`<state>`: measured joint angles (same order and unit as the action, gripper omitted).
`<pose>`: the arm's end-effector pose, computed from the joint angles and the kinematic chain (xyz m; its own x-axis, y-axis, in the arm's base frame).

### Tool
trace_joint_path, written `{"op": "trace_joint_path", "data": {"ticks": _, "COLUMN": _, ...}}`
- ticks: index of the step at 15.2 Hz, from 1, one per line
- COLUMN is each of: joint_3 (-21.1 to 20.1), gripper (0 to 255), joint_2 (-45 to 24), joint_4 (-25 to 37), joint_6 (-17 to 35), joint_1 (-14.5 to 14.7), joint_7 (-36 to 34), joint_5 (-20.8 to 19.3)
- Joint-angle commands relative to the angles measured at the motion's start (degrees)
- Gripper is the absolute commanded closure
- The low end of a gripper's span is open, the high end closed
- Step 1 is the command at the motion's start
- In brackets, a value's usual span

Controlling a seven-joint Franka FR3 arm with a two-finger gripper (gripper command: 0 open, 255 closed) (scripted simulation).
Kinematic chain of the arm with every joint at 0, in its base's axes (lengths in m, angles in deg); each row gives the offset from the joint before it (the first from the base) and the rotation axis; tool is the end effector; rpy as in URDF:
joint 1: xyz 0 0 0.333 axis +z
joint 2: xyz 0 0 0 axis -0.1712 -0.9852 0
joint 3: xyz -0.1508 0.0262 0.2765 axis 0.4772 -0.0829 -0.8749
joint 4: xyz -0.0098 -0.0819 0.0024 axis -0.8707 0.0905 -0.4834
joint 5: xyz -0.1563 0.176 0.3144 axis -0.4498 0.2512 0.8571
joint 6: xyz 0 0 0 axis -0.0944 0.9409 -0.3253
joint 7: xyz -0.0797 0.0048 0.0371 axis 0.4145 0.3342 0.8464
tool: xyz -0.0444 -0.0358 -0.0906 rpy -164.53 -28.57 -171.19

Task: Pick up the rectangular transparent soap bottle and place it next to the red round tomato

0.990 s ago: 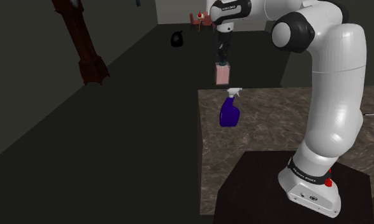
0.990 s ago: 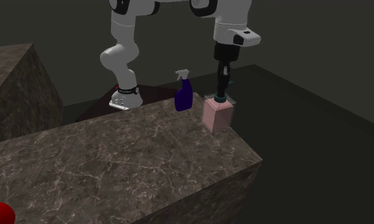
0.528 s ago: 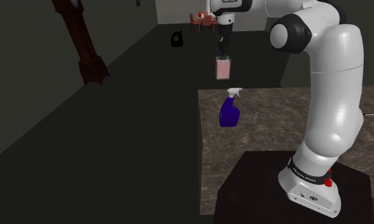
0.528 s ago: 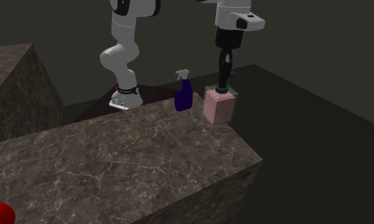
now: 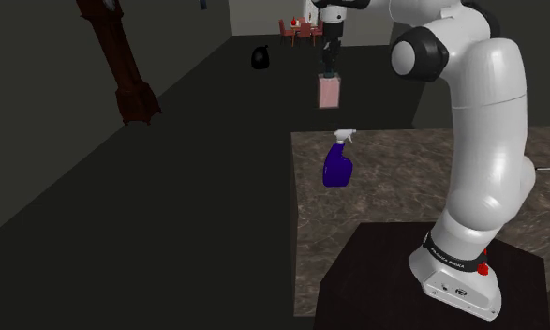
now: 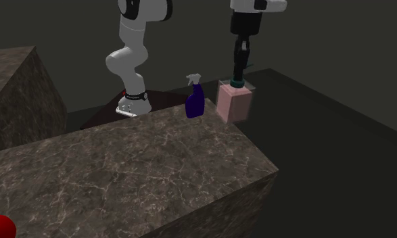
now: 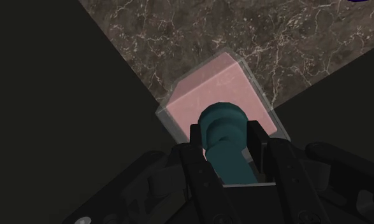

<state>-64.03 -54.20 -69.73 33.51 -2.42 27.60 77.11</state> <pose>0.5895 -0.3122 0.6061 0.9924 0.1219 -0.0173 0.1227 -0.9905 0.0623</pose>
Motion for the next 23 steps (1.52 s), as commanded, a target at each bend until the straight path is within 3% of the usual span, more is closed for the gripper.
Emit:
{"op": "trace_joint_path", "data": {"ticks": 1, "joint_3": -0.01, "gripper": 255, "joint_2": -0.87, "joint_4": 3.08, "joint_6": -2.23, "joint_1": -0.57, "joint_7": 0.15, "joint_5": 0.34}}
{"op": "trace_joint_path", "data": {"ticks": 5, "joint_3": -0.2, "gripper": 255, "joint_2": -4.18, "joint_4": 11.79, "joint_6": -7.62, "joint_1": -2.42, "joint_7": 0.35, "joint_5": 1.55}}
{"op": "trace_joint_path", "data": {"ticks": 9, "joint_3": -0.88, "gripper": 255, "joint_2": -9.97, "joint_4": 24.87, "joint_6": -14.74, "joint_1": -5.69, "joint_7": 0.26, "joint_5": 3.51}}
{"op": "trace_joint_path", "data": {"ticks": 11, "joint_3": 0.36, "gripper": 255, "joint_2": -3.18, "joint_4": 13.06, "joint_6": -9.77, "joint_1": -4.21, "joint_7": 2.52, "joint_5": 1.61}}
{"op": "trace_joint_path", "data": {"ticks": 14, "joint_3": 1.62, "gripper": 255, "joint_2": 2.55, "joint_4": 3.83, "joint_6": -6.1, "joint_1": -4.31, "joint_7": 5.56, "joint_5": -0.05}}
{"op": "trace_joint_path", "data": {"ticks": 23, "joint_3": 5.17, "gripper": 255, "joint_2": 11.65, "joint_4": -9.57, "joint_6": -1.09, "joint_1": -8.5, "joint_7": 15.15, "joint_5": -2.64}}
